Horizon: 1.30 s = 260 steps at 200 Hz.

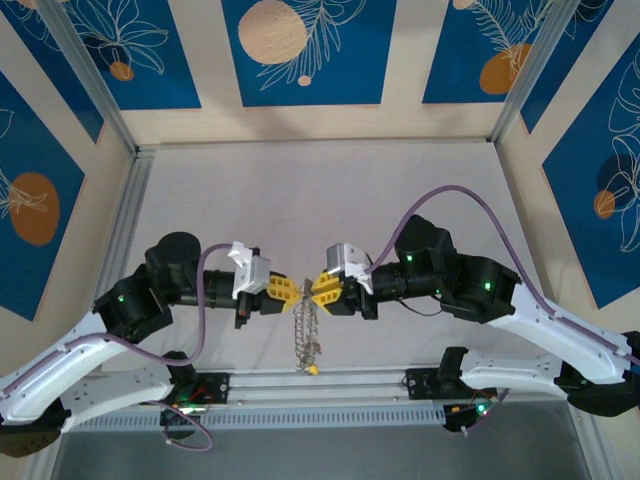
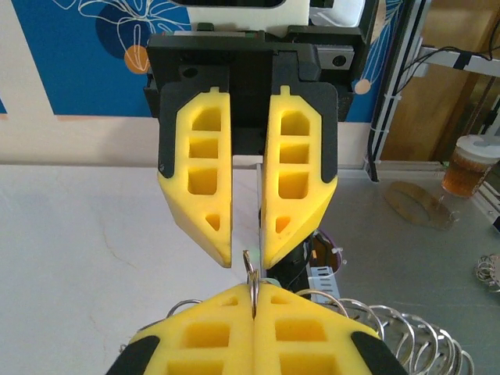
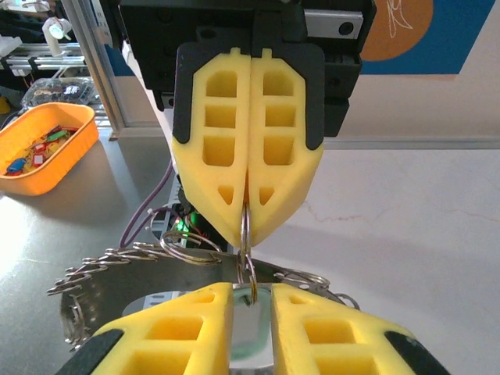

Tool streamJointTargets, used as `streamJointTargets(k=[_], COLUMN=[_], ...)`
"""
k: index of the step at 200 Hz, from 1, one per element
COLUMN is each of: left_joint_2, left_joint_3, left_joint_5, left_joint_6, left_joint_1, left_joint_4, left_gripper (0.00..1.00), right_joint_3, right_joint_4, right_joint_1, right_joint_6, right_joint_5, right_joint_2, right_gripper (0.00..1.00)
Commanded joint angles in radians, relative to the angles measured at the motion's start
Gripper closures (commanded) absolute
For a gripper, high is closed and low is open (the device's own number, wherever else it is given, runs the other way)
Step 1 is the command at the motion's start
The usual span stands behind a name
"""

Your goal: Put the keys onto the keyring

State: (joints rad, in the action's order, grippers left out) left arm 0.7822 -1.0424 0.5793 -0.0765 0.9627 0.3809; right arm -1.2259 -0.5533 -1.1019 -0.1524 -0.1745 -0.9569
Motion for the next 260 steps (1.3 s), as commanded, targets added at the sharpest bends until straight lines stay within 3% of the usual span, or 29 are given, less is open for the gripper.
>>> streamJointTargets(k=[1, 22, 55, 139, 208, 260], left_joint_2=[-0.008, -0.010, -0.020, -0.078, -0.084, -0.086], left_joint_3=[-0.005, -0.003, 0.010, 0.064, 0.106, 0.130], left_joint_5=[0.046, 0.052, 0.056, 0.061, 0.091, 0.086], left_joint_6=[0.007, 0.004, 0.009, -0.009, 0.026, 0.044], left_joint_1=[0.007, 0.007, 0.006, 0.007, 0.007, 0.007], left_joint_4=[-0.070, -0.073, -0.100, -0.226, -0.358, -0.395], left_gripper=[1.00, 1.00, 1.00, 1.00, 1.00, 1.00], right_joint_3=[0.012, 0.012, 0.001, -0.006, -0.021, 0.026], right_joint_4=[0.027, 0.038, 0.032, 0.019, 0.065, 0.115], right_joint_1=[0.004, 0.005, 0.005, 0.015, 0.023, 0.022], right_joint_6=[0.006, 0.008, 0.005, 0.039, 0.060, 0.073], right_joint_5=[-0.026, -0.037, -0.050, -0.033, -0.108, -0.117], right_joint_2=[0.006, -0.002, -0.017, -0.036, -0.087, -0.035], right_gripper=[0.79, 0.81, 1.00, 1.00, 1.00, 0.99])
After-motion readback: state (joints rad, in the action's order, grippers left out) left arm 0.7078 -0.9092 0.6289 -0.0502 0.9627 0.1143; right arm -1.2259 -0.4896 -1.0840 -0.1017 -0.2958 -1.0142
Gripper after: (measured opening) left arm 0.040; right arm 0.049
